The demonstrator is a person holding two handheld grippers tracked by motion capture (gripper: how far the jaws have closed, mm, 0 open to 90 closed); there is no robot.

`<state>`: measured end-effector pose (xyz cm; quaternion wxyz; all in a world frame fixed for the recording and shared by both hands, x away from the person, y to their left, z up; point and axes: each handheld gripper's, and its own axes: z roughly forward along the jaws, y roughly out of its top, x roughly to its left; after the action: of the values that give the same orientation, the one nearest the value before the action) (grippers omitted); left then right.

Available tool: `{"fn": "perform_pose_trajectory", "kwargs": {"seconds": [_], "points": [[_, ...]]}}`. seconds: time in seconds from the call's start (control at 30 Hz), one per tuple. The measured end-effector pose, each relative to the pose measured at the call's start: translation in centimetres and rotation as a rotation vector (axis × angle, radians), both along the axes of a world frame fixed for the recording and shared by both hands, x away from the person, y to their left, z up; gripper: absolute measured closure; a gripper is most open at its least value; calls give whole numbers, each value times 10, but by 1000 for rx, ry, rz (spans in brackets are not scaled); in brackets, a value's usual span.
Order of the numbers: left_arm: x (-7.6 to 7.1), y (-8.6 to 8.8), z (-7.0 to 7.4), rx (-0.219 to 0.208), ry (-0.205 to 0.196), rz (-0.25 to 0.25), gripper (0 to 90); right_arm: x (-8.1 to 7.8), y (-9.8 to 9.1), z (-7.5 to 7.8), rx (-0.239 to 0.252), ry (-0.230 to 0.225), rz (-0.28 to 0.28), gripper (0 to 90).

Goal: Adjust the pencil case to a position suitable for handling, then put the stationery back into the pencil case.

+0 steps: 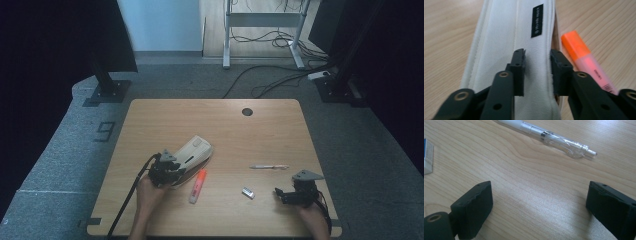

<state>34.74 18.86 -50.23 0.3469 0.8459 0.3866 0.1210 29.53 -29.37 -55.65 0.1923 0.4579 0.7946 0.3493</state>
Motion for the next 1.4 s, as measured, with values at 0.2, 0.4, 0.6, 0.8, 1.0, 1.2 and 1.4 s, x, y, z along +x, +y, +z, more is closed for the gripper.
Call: {"fn": "perform_pose_trajectory", "kwargs": {"seconds": [0.2,0.4,0.6,0.8,1.0,1.2,1.4], "points": [[0,7,7,-49,-6,9,725,0,0,0,0,0,0,66],[-1,12,12,-81,-17,23,738,0,0,0,0,0,0,66],[-1,18,18,-122,-25,43,756,0,0,0,0,0,0,66],[-1,22,20,-148,-25,48,760,0,0,0,0,0,0,66],[-2,25,23,-169,-23,50,761,0,0,0,1,0,7,77],[-2,29,24,-194,-18,50,762,0,0,0,3,-3,8,84],[-1,31,24,-214,-17,49,761,-1,-1,1,7,-7,22,107]]}}
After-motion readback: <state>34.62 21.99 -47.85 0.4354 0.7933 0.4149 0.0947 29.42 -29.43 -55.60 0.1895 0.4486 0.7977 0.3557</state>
